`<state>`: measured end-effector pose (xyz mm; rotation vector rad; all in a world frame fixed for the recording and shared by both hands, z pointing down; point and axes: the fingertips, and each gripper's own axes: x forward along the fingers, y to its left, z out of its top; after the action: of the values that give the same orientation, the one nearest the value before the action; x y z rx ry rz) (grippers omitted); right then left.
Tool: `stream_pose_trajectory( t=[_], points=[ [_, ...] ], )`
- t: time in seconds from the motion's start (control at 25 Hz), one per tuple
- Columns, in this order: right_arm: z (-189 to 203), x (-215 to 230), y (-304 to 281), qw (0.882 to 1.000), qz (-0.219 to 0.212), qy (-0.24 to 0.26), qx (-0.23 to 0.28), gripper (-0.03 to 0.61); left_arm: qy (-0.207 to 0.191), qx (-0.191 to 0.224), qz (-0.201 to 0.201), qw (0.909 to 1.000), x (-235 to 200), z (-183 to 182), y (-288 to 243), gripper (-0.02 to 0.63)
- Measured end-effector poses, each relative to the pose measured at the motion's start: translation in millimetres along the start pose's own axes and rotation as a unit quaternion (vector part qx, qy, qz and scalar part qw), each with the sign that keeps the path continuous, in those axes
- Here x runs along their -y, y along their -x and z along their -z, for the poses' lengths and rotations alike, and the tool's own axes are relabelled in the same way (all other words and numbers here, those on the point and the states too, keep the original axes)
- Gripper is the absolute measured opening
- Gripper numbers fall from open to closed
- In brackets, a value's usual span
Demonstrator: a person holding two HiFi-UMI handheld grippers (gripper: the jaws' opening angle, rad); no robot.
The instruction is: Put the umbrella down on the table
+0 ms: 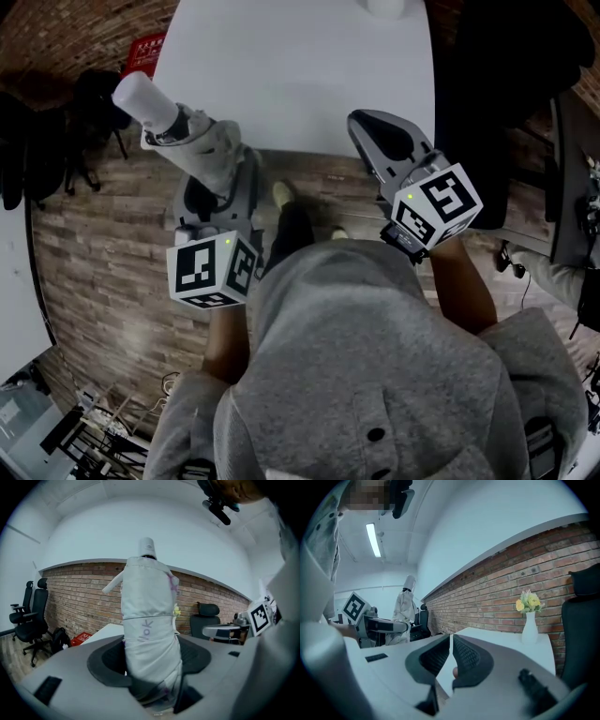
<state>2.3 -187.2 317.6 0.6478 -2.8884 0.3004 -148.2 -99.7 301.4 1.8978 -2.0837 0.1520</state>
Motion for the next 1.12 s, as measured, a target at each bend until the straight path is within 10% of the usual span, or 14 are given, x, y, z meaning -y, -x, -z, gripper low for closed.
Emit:
stream_pose_trajectory(
  t=[1.12],
  points=[
    [-21.6,37.8,-124.4,0.999,0.045,-0.010,-0.025,0.035,0.006,-0.044,0.047,0.9979,-94.0,-18.9,-108.6,0.287]
  ],
)
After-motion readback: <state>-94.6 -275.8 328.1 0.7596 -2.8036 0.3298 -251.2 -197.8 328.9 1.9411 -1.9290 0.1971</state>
